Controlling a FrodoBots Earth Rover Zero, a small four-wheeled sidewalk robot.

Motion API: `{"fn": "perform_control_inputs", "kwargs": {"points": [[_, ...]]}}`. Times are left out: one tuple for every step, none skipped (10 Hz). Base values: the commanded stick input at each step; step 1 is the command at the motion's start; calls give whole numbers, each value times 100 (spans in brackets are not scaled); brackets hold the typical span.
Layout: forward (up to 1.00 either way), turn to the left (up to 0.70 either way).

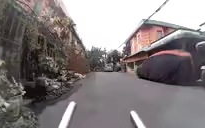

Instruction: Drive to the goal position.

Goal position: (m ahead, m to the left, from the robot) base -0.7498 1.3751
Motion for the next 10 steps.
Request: {"fn": "perform_control_inputs", "kwargs": {"points": [[85, 0], [85, 0], [85, 0], [85, 0], [85, 0], [85, 0], [85, 0], [85, 0], [85, 0], [85, 5]]}}
